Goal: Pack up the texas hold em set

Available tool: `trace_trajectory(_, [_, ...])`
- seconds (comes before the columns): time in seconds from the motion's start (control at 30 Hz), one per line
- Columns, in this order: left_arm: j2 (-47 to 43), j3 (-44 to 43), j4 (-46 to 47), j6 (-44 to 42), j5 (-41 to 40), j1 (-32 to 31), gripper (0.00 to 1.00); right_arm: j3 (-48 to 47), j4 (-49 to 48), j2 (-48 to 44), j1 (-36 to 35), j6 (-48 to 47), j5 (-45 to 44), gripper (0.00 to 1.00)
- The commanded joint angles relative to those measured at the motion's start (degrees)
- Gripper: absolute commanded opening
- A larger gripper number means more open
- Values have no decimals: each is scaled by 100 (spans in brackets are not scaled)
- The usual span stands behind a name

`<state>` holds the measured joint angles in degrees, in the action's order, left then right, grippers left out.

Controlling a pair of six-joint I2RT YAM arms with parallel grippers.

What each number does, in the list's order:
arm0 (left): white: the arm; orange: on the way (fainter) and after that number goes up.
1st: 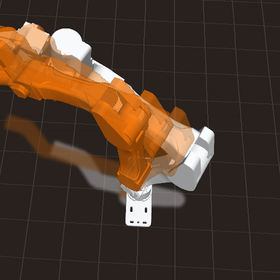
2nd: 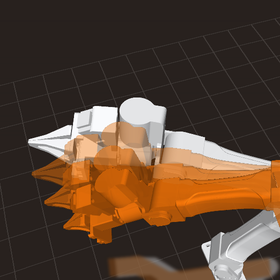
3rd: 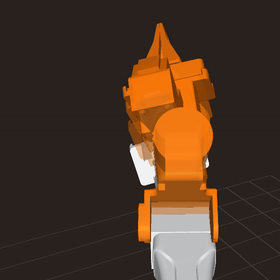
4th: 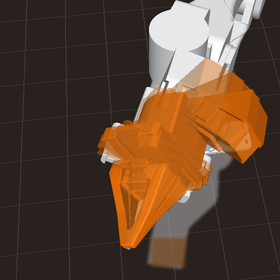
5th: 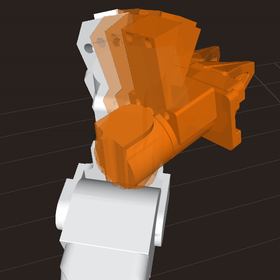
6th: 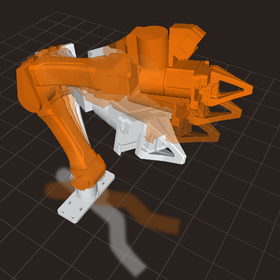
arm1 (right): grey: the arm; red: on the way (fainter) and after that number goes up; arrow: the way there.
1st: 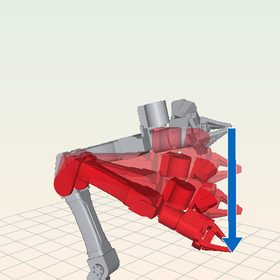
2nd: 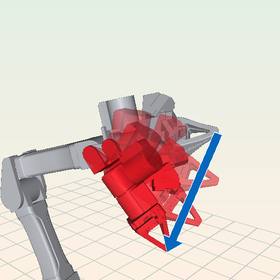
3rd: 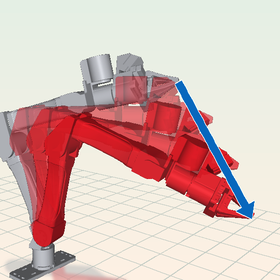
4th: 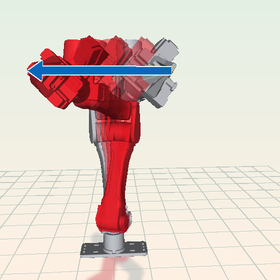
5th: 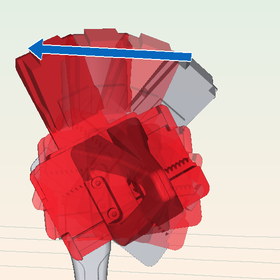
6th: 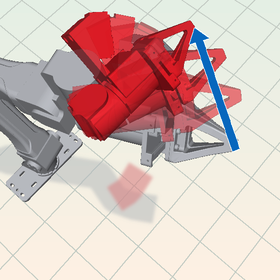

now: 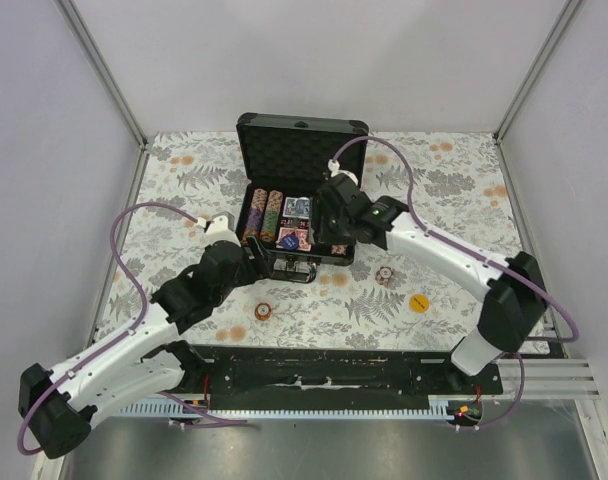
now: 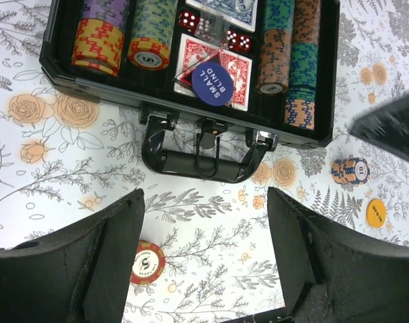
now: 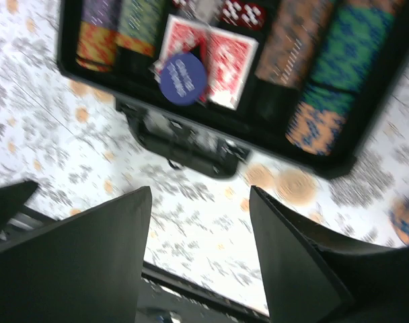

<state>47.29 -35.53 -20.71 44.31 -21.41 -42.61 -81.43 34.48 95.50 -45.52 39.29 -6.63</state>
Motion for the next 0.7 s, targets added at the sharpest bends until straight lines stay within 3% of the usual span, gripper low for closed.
trace_trajectory(0.0, [-88, -349, -451, 332, -74, -19, 80, 705, 962, -829, 25, -115, -512, 69])
trace_trajectory(0.23, [-80, -385, -619, 253, 23, -19, 81, 1909, 1816, -2245, 604, 456, -1586, 77])
trace_trajectory(0.43, [8, -437, -654, 139, 49, -19, 82, 2824, 2115, -3116, 1439, 896, -1552, 77])
trace_trajectory(0.67, [61, -402, -610, 174, 67, -19, 82, 3835, 1660, -3065, 2204, 1274, -990, 78])
